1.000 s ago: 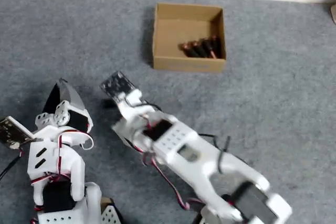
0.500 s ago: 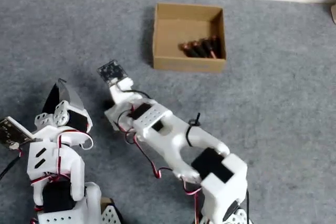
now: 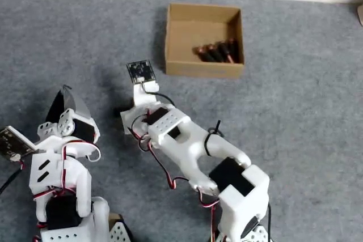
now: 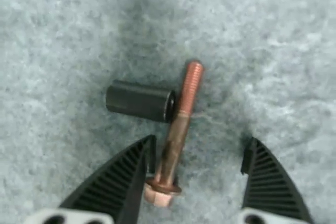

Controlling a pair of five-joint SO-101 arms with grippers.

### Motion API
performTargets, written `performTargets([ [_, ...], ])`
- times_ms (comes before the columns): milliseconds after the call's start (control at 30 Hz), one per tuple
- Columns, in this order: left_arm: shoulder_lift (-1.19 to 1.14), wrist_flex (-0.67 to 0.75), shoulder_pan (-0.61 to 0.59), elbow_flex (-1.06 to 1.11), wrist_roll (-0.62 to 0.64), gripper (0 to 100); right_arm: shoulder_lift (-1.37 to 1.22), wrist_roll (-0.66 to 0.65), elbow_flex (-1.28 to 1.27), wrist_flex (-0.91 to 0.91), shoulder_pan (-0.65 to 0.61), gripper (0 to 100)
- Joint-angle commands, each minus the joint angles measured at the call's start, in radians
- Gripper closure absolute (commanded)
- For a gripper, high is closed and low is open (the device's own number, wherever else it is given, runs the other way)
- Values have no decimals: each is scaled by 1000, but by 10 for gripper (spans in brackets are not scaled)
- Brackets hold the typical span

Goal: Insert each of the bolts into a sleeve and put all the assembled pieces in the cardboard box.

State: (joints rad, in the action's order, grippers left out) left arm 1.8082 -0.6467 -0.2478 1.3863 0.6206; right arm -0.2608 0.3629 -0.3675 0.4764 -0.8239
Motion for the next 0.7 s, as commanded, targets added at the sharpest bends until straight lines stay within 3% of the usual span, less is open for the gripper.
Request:
performTargets([
  [0,4,-2,-5,-45,2,993,4,12,28,19,-4,750],
  [333,4,-31,-8,-50,2,993,-10,11,27,61,-68,761],
  [567,4,-31,-8,-51,2,993,-125,9,82,110,-73,993],
  [667,4,-31,-8,-51,2,993,-140,6,119,143,-73,993],
])
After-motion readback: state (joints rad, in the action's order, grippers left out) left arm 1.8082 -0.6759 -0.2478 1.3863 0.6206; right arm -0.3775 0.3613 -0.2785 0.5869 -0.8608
